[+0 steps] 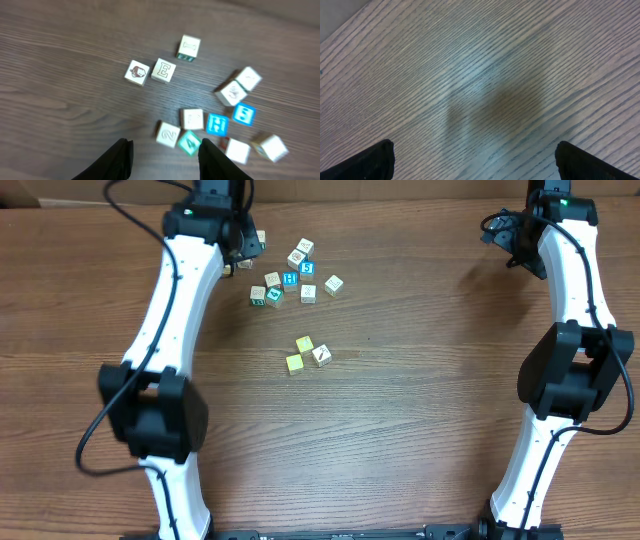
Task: Form a circle
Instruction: 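Lower the left gripper onto the yellow-topped 2 block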
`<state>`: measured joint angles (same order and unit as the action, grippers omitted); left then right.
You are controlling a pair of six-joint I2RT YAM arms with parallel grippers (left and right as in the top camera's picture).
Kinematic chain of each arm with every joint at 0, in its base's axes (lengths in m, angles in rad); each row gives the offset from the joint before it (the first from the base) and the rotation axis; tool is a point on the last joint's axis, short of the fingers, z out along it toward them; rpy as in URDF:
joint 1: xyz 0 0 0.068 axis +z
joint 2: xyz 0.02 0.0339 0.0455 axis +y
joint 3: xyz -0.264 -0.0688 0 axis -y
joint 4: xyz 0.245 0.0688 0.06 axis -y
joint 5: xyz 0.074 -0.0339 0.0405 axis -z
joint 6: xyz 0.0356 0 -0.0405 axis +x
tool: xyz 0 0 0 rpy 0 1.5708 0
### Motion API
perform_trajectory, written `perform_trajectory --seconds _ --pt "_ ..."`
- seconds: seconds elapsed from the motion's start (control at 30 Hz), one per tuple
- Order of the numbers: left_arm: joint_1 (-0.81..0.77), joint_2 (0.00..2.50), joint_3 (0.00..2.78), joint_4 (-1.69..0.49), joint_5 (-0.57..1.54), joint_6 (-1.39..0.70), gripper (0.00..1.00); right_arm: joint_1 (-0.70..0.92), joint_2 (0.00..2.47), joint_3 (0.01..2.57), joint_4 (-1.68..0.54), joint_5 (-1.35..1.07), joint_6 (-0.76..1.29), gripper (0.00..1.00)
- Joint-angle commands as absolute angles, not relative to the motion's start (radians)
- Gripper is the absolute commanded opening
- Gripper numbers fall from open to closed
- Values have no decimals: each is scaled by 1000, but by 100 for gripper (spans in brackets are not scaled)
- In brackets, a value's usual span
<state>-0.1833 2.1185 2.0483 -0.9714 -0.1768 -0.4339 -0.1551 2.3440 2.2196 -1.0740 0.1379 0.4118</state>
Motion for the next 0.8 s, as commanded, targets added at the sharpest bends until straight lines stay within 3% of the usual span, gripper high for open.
perform_trajectory --seconds 0.0,0.23,0.77 --pt "-190 2219 2043 -952 -183 -422 40 -153 2319 2232 -1072 146 412 100" --pt "-190 2339 2043 -936 -76 -335 41 -153 2319 2232 -1072 146 412 100" --pt "-190 2385 2038 -971 -73 -282 44 -153 2319 2232 -1072 146 412 100"
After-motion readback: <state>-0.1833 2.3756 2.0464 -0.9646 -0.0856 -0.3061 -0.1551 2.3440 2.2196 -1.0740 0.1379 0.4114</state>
